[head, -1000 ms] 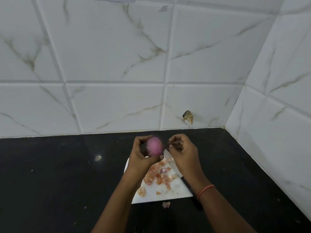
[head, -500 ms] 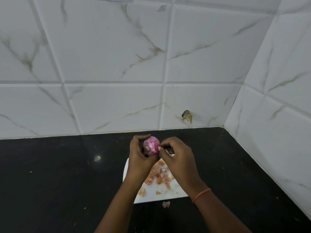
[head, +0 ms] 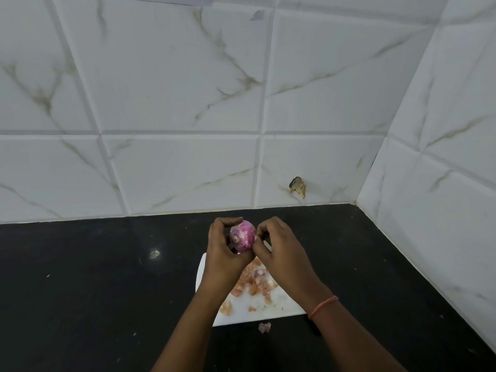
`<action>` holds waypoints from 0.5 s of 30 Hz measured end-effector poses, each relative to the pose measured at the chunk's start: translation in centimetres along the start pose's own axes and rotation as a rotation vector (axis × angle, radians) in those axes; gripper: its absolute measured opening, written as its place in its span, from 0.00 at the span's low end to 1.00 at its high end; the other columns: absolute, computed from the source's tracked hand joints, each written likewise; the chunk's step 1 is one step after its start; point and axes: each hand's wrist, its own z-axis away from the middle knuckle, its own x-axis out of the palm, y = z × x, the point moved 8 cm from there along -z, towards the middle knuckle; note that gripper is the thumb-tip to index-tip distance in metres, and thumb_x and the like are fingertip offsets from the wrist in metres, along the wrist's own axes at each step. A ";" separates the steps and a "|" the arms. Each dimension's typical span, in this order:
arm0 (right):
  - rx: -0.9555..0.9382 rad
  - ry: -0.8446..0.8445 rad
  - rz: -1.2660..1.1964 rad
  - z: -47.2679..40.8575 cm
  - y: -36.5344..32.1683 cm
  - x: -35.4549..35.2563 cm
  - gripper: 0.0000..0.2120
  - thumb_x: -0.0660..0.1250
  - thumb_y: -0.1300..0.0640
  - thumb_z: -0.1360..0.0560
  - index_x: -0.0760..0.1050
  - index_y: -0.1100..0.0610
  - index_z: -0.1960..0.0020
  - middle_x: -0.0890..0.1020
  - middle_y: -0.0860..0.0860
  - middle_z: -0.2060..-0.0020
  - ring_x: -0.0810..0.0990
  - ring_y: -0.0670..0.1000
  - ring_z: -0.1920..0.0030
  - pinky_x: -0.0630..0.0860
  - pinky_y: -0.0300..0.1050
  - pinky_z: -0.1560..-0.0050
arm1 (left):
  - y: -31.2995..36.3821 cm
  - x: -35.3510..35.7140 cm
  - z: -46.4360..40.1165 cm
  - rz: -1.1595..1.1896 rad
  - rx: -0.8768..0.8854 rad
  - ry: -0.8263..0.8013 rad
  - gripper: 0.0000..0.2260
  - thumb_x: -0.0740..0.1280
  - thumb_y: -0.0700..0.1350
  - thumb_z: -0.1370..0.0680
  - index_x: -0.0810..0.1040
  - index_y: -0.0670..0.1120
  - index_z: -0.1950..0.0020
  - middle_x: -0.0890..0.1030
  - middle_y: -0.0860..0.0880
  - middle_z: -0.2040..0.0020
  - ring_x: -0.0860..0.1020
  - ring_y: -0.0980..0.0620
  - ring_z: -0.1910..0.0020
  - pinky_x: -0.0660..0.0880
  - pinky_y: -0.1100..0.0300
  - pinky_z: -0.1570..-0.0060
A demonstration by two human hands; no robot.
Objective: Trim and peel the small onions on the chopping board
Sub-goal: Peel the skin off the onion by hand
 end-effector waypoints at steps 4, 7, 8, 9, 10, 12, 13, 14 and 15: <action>0.018 0.008 -0.056 0.1 0.2 -0.1 0.03 0.63 0.51 0.24 0.70 0.50 0.54 0.73 0.45 0.56 0.74 0.44 0.55 0.74 0.37 0.57 | 0.0 0.1 -0.1 0.006 -0.005 -0.012 0.29 0.80 0.37 0.33 0.73 0.57 0.40 0.77 0.49 0.37 0.80 0.52 0.41 0.81 0.58 0.47; 0.047 0.038 -0.093 0.1 0.7 -0.5 0.03 0.65 0.55 0.23 0.70 0.51 0.54 0.74 0.45 0.57 0.74 0.44 0.55 0.74 0.37 0.57 | -0.2 0.1 -0.2 0.016 -0.031 -0.020 0.31 0.80 0.37 0.35 0.72 0.59 0.40 0.77 0.49 0.37 0.80 0.49 0.40 0.82 0.54 0.46; 0.066 0.048 -0.102 0.1 1.0 -0.7 0.03 0.65 0.56 0.23 0.71 0.52 0.54 0.74 0.45 0.57 0.75 0.44 0.55 0.74 0.37 0.57 | -0.2 0.1 -0.2 0.027 -0.043 -0.023 0.31 0.80 0.38 0.35 0.72 0.60 0.40 0.77 0.49 0.37 0.80 0.49 0.40 0.82 0.52 0.46; 0.089 0.053 -0.114 0.1 1.2 -0.8 0.03 0.66 0.55 0.23 0.72 0.53 0.53 0.75 0.46 0.57 0.75 0.44 0.55 0.74 0.37 0.57 | -0.2 0.1 -0.1 0.039 -0.054 -0.026 0.31 0.80 0.40 0.36 0.72 0.61 0.41 0.77 0.50 0.38 0.80 0.48 0.40 0.82 0.52 0.46; 0.112 0.052 -0.127 0.0 1.5 -0.8 0.03 0.66 0.55 0.23 0.72 0.53 0.53 0.75 0.46 0.57 0.75 0.43 0.55 0.74 0.37 0.57 | -0.2 0.1 -0.1 0.048 -0.065 -0.027 0.31 0.80 0.40 0.37 0.72 0.62 0.41 0.78 0.50 0.38 0.80 0.48 0.41 0.82 0.51 0.46; 0.155 0.054 -0.164 0.0 1.9 -0.8 0.04 0.66 0.54 0.23 0.73 0.53 0.53 0.76 0.46 0.57 0.76 0.43 0.56 0.75 0.37 0.57 | -0.1 0.1 0.0 0.061 -0.083 -0.033 0.31 0.80 0.38 0.36 0.72 0.60 0.40 0.78 0.52 0.39 0.80 0.50 0.41 0.82 0.52 0.46; 0.177 0.060 -0.189 0.1 2.1 -0.9 0.04 0.66 0.53 0.23 0.73 0.53 0.53 0.77 0.46 0.58 0.77 0.44 0.56 0.75 0.37 0.57 | 0.0 0.2 0.0 0.070 -0.090 -0.038 0.31 0.80 0.37 0.35 0.72 0.58 0.40 0.78 0.52 0.39 0.80 0.51 0.41 0.82 0.53 0.46; 0.195 0.071 -0.216 0.1 2.2 -1.0 0.04 0.66 0.54 0.23 0.74 0.53 0.53 0.77 0.46 0.58 0.77 0.44 0.56 0.76 0.37 0.57 | 0.1 0.2 0.1 0.080 -0.100 -0.043 0.31 0.80 0.37 0.35 0.72 0.57 0.39 0.78 0.52 0.39 0.80 0.51 0.41 0.82 0.54 0.46; 0.212 0.085 -0.235 0.1 2.4 -1.0 0.03 0.66 0.54 0.22 0.74 0.54 0.52 0.78 0.46 0.58 0.78 0.44 0.57 0.77 0.38 0.57 | 0.1 0.2 0.1 0.093 -0.113 -0.049 0.31 0.80 0.39 0.35 0.71 0.56 0.38 0.78 0.53 0.39 0.80 0.51 0.41 0.82 0.55 0.46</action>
